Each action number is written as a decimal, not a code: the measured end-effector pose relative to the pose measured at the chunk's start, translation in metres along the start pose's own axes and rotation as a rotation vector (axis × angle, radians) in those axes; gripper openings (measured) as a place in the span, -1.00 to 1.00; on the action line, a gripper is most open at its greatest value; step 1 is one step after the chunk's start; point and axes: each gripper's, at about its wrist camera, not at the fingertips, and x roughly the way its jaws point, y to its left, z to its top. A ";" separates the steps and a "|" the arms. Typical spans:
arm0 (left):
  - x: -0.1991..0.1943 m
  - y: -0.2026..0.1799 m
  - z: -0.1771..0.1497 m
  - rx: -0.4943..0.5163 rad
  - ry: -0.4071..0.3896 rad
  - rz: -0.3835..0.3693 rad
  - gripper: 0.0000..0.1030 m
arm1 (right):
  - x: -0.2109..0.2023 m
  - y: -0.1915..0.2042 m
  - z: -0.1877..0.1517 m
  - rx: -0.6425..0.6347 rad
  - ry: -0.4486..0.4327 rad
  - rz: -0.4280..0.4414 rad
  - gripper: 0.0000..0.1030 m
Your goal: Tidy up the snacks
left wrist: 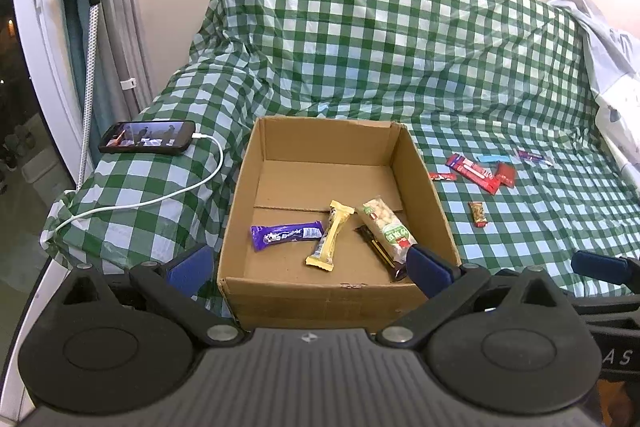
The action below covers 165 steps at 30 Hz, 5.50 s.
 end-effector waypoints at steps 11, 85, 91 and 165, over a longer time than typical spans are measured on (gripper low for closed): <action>0.022 -0.008 0.008 0.016 0.047 0.014 0.99 | 0.019 -0.013 0.004 0.026 0.034 0.011 0.96; 0.154 -0.133 0.107 0.079 0.151 -0.049 0.99 | 0.106 -0.196 0.039 0.276 0.086 -0.201 0.96; 0.164 -0.151 0.114 0.088 0.150 -0.068 0.99 | 0.115 -0.218 0.044 0.289 0.080 -0.227 0.96; 0.504 -0.332 0.159 -0.107 0.579 -0.163 0.99 | 0.380 -0.388 0.097 0.194 0.142 -0.324 0.96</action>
